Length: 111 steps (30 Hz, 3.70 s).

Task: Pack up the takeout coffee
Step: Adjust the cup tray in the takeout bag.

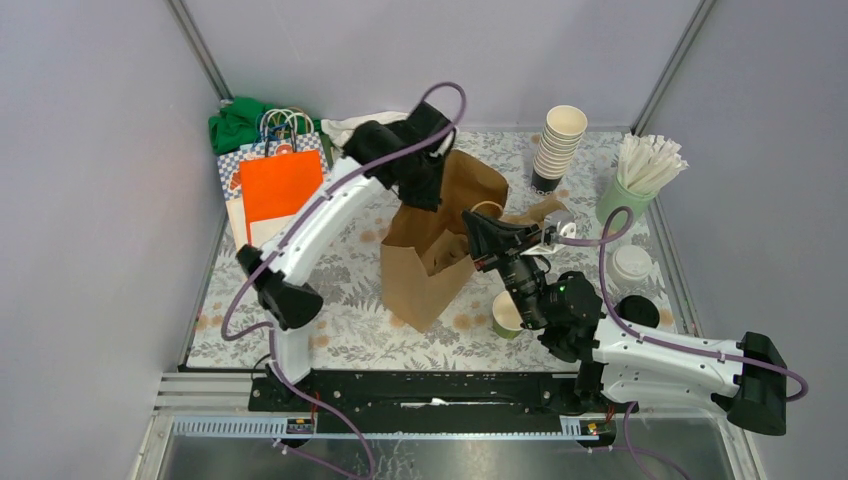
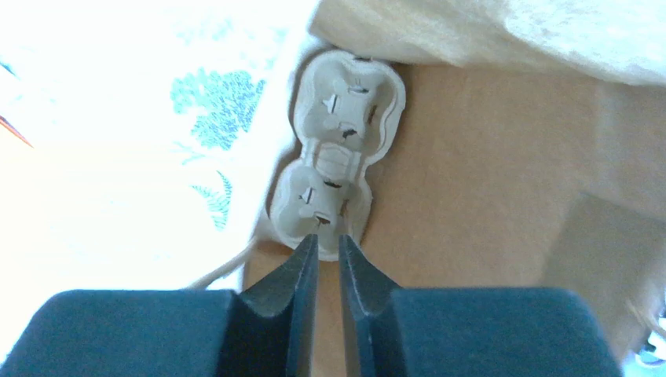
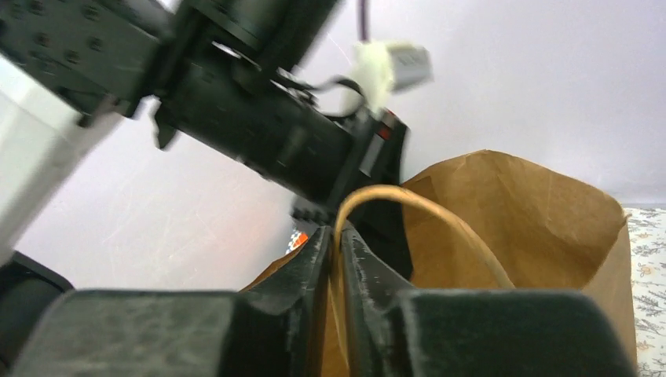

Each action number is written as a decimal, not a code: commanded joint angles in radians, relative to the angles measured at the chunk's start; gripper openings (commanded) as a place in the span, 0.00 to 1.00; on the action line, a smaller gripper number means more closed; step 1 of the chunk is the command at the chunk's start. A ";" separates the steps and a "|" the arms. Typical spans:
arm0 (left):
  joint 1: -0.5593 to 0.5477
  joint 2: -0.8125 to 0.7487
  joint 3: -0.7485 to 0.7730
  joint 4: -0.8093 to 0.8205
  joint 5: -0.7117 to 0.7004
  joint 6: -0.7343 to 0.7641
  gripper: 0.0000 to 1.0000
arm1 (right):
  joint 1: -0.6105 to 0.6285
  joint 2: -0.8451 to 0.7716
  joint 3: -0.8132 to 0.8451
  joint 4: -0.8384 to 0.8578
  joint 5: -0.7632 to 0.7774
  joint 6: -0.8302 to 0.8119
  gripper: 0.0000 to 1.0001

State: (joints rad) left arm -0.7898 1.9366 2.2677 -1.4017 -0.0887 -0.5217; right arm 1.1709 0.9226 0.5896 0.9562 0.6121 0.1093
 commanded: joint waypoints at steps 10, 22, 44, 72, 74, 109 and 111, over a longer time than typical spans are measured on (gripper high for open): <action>0.045 -0.490 -0.073 0.310 0.029 0.109 0.69 | 0.007 -0.016 0.195 -0.382 0.150 0.116 0.84; 0.089 -0.669 -0.572 0.576 -0.140 0.205 0.86 | -0.103 0.125 0.590 -1.345 0.314 0.481 1.00; 0.147 -0.432 -0.534 0.546 0.084 0.193 0.81 | -0.463 0.638 1.358 -2.038 -0.128 0.643 0.87; 0.139 -0.637 -0.688 0.834 -0.095 0.385 0.00 | -0.536 0.747 1.202 -1.652 -0.517 0.562 0.22; 0.138 -0.687 -0.772 0.904 -0.097 0.376 0.00 | -0.513 0.720 1.144 -1.606 -0.493 0.534 0.22; 0.150 -0.419 -0.427 0.500 0.176 0.066 0.00 | -0.445 0.642 1.680 -1.955 -0.191 0.360 0.67; 0.149 -0.396 -0.396 0.454 0.151 0.030 0.00 | -0.435 0.686 1.742 -1.971 -0.229 0.389 0.62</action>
State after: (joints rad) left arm -0.6418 1.5227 1.7790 -0.8818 0.0616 -0.4110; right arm 0.7189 1.5303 2.2112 -0.9581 0.4282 0.4786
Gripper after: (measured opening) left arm 0.008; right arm 0.665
